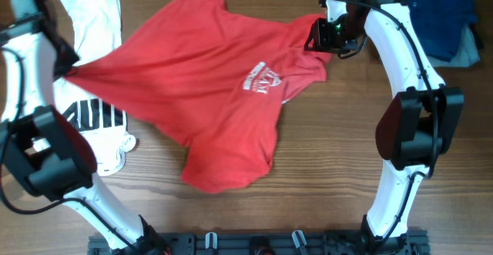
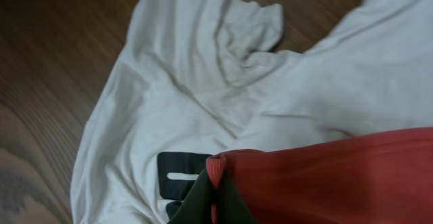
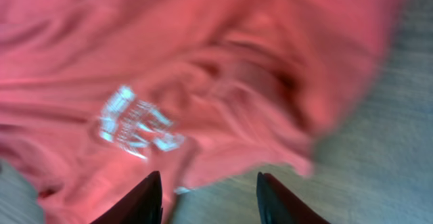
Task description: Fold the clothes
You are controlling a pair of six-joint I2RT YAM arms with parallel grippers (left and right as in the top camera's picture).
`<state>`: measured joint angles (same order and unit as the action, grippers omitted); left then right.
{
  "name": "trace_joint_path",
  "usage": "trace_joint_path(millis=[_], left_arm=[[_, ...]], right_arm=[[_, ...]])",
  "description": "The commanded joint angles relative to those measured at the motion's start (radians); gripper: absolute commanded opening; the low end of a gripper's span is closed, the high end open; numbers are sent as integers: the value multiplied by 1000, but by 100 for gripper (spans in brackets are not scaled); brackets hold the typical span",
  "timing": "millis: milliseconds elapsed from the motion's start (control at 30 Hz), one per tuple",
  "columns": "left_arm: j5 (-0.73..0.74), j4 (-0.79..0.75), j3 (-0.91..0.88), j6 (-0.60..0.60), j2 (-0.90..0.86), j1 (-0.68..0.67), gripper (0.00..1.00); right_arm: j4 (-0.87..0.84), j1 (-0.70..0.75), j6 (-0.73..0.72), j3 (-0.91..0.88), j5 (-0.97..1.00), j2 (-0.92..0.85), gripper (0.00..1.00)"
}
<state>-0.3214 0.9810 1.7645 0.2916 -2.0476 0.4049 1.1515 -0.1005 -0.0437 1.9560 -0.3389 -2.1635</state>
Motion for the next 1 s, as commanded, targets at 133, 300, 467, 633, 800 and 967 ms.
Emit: trace_joint_path(millis=[133, 300, 467, 633, 800, 967], left_arm=[[139, 16, 1, 31, -3, 71, 4], [154, 19, 1, 31, -3, 68, 4], [158, 27, 1, 31, -3, 68, 4], [176, 30, 1, 31, -3, 68, 4], [192, 30, 1, 31, -3, 68, 4], [192, 30, 1, 31, -3, 68, 4]], right_arm=[[-18, -7, -8, -69, 74, 18, 52], [-124, -8, 72, -233, 69, 18, 53], [-249, -8, 116, -325, 51, 18, 53], [-405, -8, 118, -382, -12, 13, 52], [-486, -8, 110, -427, -21, 13, 32], [-489, 10, 67, -423, -19, 17, 4]])
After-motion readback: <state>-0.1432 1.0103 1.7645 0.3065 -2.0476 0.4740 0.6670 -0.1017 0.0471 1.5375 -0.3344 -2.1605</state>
